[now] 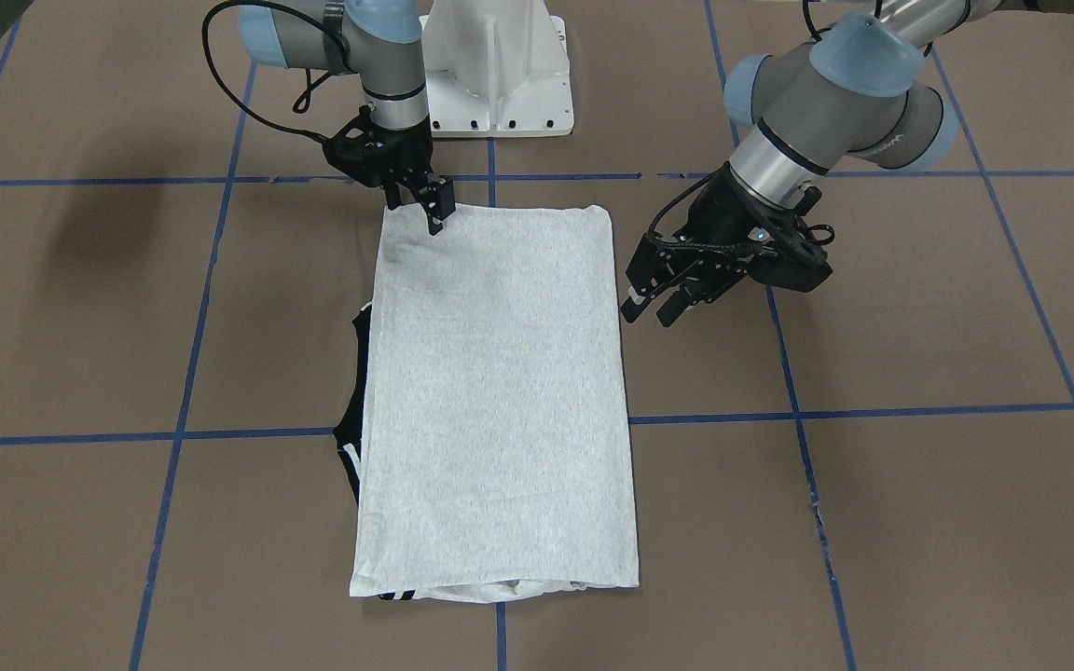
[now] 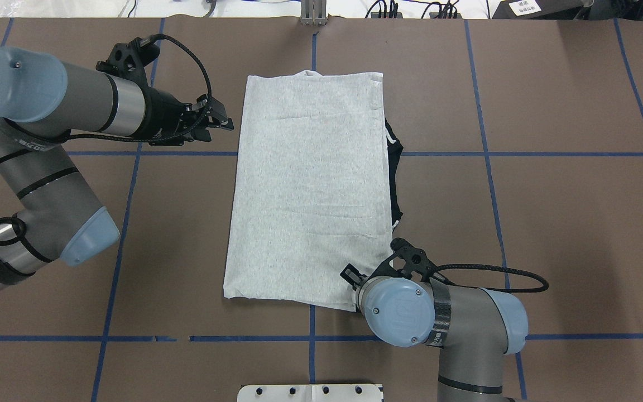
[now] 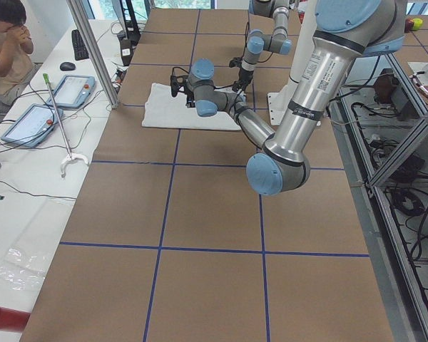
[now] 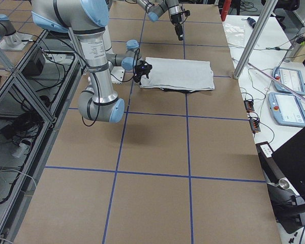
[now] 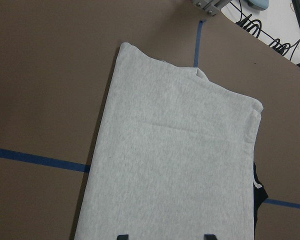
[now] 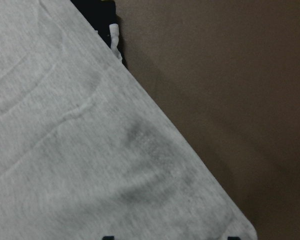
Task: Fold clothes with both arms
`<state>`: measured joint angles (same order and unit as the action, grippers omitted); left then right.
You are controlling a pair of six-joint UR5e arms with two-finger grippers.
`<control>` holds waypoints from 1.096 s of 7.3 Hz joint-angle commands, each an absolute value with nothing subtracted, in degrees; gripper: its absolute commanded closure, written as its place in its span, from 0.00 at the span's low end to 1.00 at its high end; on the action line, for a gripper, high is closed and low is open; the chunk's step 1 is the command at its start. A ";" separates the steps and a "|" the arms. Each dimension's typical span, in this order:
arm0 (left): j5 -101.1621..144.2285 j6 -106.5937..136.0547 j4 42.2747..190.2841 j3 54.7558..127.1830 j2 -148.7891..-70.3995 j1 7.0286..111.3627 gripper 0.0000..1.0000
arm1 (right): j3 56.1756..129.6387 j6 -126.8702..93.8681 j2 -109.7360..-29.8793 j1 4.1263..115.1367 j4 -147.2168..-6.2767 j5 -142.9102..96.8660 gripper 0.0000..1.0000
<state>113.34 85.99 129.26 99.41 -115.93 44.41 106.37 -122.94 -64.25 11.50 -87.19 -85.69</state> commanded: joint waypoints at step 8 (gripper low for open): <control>113.38 86.13 129.02 103.26 -113.30 44.56 0.41 | 106.35 -123.04 -63.72 13.62 -85.62 -87.80 1.00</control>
